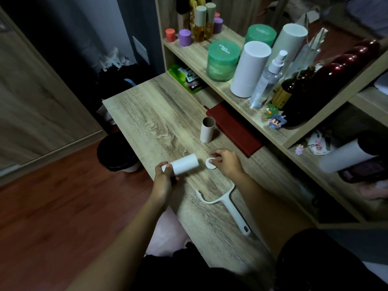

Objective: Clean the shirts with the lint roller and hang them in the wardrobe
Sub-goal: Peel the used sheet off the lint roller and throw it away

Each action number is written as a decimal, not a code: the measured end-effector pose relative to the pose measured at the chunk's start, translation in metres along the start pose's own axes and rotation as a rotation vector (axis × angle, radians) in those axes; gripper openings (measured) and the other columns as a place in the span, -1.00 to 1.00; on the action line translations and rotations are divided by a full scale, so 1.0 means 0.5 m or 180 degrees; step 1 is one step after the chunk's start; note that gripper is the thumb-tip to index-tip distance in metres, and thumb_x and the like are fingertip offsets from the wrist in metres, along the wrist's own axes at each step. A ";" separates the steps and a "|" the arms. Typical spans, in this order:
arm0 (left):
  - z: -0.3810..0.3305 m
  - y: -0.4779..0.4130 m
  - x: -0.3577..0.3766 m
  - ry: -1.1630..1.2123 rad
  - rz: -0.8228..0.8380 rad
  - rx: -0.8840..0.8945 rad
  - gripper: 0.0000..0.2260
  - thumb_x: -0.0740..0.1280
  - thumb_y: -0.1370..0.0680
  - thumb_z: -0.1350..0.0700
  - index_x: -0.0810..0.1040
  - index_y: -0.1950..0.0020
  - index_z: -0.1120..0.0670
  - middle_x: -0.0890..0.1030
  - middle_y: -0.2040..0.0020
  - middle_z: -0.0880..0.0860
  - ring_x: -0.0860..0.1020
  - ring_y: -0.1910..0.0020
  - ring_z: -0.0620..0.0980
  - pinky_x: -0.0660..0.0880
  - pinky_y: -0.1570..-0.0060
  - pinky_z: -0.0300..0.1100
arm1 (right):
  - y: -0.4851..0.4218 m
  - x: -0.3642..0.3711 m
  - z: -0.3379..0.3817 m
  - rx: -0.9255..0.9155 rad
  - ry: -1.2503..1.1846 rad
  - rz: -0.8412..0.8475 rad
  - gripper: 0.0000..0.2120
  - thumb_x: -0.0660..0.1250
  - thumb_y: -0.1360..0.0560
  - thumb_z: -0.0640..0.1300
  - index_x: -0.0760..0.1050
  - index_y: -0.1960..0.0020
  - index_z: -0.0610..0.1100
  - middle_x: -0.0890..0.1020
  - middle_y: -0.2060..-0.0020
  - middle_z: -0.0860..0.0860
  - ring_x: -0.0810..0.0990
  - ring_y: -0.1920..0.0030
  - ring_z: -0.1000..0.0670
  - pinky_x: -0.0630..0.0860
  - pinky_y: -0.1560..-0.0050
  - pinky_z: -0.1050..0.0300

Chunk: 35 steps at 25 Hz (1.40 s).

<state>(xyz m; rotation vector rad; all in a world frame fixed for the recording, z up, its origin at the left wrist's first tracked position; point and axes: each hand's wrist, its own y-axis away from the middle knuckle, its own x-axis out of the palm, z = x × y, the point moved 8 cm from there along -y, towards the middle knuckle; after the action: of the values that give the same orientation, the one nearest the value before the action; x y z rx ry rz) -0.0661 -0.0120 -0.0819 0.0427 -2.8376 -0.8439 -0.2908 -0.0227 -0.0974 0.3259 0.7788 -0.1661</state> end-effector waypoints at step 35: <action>0.016 -0.026 0.057 -0.2814 0.0340 0.0984 -0.58 0.49 -0.39 0.05 0.52 -0.20 0.10 0.54 -0.03 0.12 0.54 0.03 0.05 0.38 0.05 -0.26 | 0.129 -0.097 0.015 0.0313 -0.2193 -0.0843 -0.86 0.18 -0.57 -0.01 0.37 0.01 -0.09 0.53 0.03 -0.09 0.58 0.14 0.05 0.56 0.24 0.30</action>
<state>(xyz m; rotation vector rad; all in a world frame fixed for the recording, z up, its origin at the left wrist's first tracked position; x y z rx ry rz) -0.0961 -0.0211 -0.0909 -0.5722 -3.7092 -0.4469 -0.3029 0.0367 -0.0431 0.2331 0.1267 -0.5357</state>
